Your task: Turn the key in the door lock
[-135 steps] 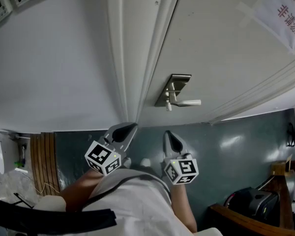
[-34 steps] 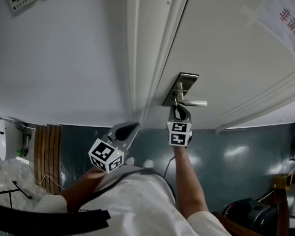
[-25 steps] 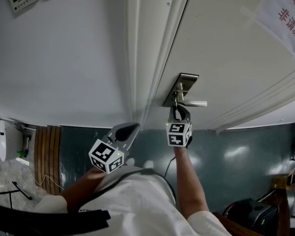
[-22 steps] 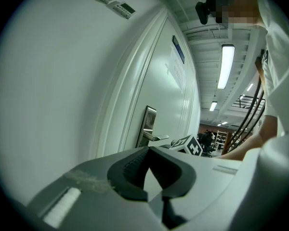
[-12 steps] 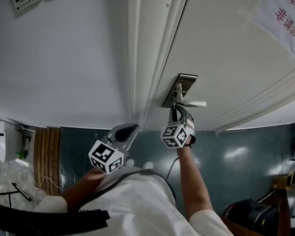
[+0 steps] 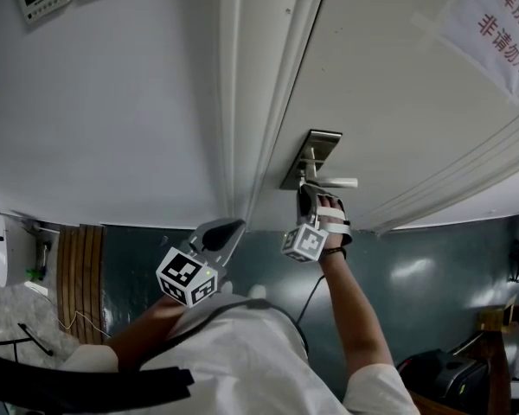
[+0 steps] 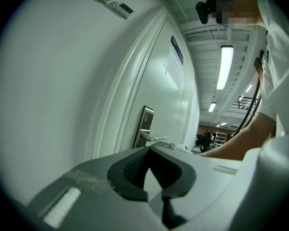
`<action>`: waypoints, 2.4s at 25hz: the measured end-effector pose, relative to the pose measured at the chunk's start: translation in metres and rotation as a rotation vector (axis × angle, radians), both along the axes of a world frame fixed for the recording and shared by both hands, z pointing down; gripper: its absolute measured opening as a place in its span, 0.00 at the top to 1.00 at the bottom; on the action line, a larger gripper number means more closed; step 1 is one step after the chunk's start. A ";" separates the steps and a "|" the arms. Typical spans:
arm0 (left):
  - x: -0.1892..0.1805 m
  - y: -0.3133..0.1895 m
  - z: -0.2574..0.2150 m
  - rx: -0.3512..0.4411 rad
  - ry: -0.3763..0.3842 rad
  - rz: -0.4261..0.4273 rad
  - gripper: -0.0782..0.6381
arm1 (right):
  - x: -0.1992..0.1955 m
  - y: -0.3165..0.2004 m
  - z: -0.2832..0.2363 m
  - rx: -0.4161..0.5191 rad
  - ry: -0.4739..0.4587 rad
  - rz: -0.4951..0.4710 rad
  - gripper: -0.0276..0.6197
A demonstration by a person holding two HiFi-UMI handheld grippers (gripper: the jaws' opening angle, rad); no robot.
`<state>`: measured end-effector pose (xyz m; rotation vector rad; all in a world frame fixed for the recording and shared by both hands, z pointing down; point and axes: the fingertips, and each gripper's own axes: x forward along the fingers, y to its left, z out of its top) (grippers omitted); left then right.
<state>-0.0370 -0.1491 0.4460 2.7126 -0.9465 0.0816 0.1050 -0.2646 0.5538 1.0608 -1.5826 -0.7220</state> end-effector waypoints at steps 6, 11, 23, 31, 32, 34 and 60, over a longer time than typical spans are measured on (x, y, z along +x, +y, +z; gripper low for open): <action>0.007 0.003 0.001 -0.006 0.001 0.013 0.89 | -0.002 0.000 -0.004 0.009 0.173 -0.076 0.84; 0.016 0.006 0.001 -0.008 0.003 0.026 0.89 | -0.001 0.000 -0.005 0.000 0.147 -0.059 0.83; 0.026 0.003 0.002 -0.011 0.001 0.027 0.89 | 0.004 0.008 -0.013 -0.005 -0.042 -0.023 0.77; 0.037 0.002 0.003 -0.015 -0.002 0.053 0.89 | 0.005 0.027 -0.020 -0.006 -0.165 -0.017 0.76; 0.038 0.002 0.003 -0.015 -0.001 0.055 0.89 | 0.005 0.028 -0.021 -0.004 -0.186 -0.011 0.77; 0.040 0.001 0.002 -0.014 0.001 0.060 0.89 | 0.007 0.033 -0.027 0.003 -0.257 0.007 0.77; 0.052 -0.006 -0.029 0.028 0.051 0.100 0.89 | 0.004 0.134 -0.113 0.032 -1.303 0.212 0.95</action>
